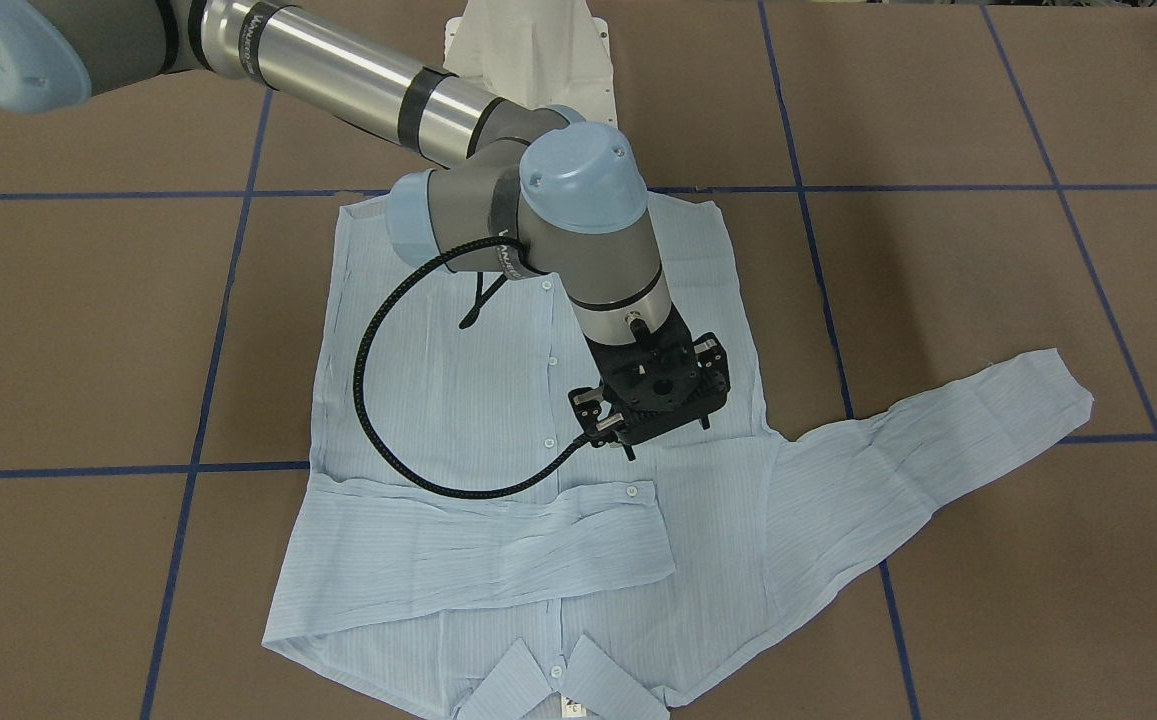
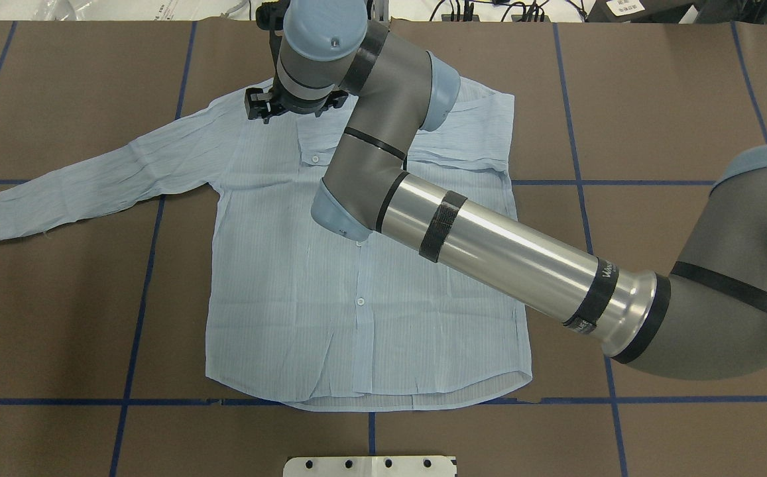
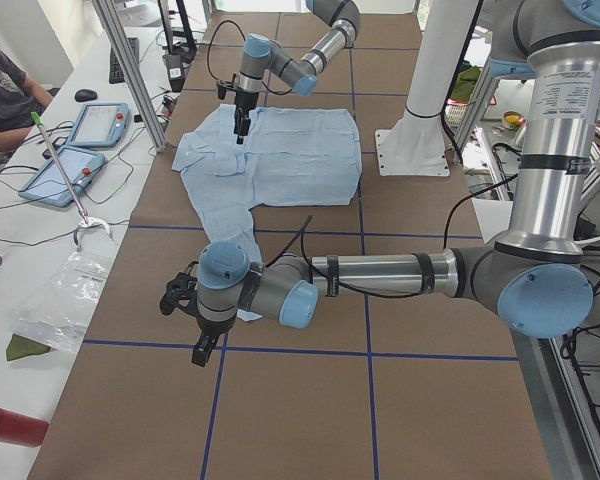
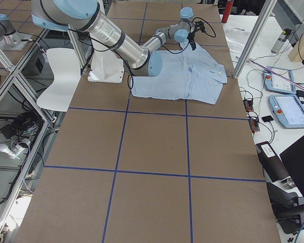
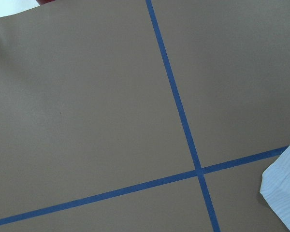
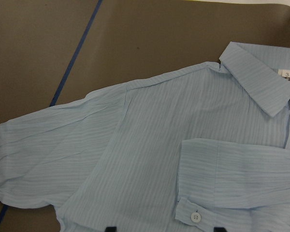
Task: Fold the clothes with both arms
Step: 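Lift the cuff with the right gripper and fold the sleeve across toward the collar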
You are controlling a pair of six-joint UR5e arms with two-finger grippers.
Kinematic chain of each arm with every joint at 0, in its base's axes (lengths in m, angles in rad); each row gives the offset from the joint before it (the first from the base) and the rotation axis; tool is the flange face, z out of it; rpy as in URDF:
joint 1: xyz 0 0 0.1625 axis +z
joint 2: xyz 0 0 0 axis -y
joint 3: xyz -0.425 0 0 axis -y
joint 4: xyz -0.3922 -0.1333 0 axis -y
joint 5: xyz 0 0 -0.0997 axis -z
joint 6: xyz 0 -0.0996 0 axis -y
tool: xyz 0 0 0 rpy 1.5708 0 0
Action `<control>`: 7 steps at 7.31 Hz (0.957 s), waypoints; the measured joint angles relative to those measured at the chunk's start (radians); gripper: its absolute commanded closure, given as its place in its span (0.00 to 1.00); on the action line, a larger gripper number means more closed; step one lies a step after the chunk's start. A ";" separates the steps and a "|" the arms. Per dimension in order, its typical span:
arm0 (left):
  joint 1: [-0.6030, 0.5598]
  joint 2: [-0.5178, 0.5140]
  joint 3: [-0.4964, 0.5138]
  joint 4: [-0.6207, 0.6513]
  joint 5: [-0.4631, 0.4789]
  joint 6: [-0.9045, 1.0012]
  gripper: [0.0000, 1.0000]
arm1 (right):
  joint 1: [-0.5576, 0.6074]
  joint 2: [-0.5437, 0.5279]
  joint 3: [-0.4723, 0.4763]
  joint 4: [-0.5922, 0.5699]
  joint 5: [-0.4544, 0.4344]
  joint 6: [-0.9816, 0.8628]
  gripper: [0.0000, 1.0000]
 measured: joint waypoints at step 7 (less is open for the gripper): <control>0.254 0.177 -0.032 -0.557 0.079 -0.877 0.06 | 0.116 -0.144 0.398 -0.539 0.132 -0.046 0.00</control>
